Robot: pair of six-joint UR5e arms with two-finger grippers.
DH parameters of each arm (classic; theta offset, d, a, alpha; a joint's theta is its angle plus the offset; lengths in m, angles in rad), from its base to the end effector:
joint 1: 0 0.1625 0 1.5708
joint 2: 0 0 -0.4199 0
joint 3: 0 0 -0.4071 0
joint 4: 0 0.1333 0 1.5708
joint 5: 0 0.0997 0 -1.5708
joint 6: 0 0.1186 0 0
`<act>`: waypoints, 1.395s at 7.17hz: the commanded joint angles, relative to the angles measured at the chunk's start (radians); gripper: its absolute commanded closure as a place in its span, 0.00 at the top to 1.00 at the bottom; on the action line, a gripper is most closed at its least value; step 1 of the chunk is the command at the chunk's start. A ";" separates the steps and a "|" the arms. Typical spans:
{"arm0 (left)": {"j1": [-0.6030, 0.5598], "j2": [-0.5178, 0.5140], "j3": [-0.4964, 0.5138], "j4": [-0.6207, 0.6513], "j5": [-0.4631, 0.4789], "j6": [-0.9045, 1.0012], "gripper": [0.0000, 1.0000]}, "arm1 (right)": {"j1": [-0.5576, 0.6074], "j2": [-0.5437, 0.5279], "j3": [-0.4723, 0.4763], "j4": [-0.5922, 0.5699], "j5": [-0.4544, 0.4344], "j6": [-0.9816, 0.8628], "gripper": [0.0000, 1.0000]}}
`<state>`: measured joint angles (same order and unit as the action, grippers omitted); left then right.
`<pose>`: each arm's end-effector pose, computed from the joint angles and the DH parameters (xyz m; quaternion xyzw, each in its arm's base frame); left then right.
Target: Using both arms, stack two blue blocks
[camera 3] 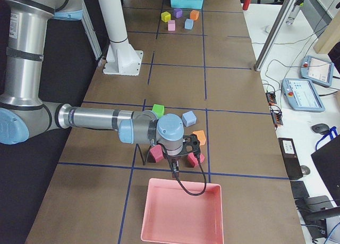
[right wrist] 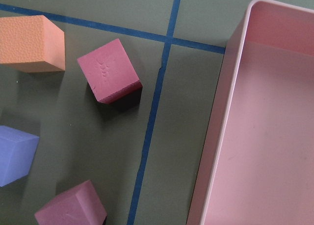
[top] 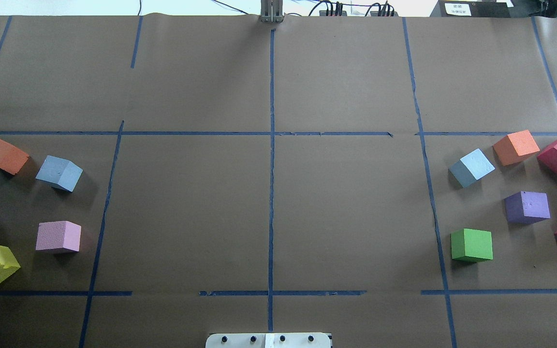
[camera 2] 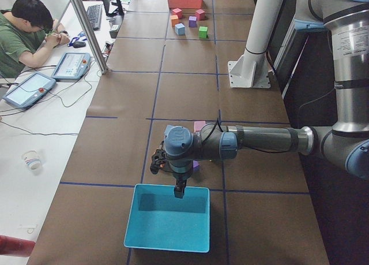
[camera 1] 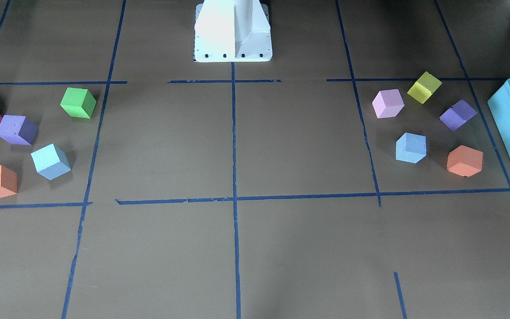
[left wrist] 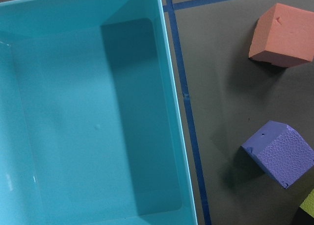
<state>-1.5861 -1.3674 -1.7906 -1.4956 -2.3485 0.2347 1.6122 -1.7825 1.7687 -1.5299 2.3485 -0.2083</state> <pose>-0.0565 -0.4160 0.6573 0.0203 0.3794 0.0902 0.9206 0.0675 -0.4183 0.6604 0.0596 -0.3746 -0.0822 0.9216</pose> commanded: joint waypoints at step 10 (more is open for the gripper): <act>0.000 0.007 0.000 0.000 -0.008 -0.002 1.00 | -0.570 0.288 0.025 0.201 -0.078 0.433 1.00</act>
<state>-1.5861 -1.3607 -1.7890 -1.4957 -2.3553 0.2332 1.1228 -1.5276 1.7978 -1.3304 2.3134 0.1598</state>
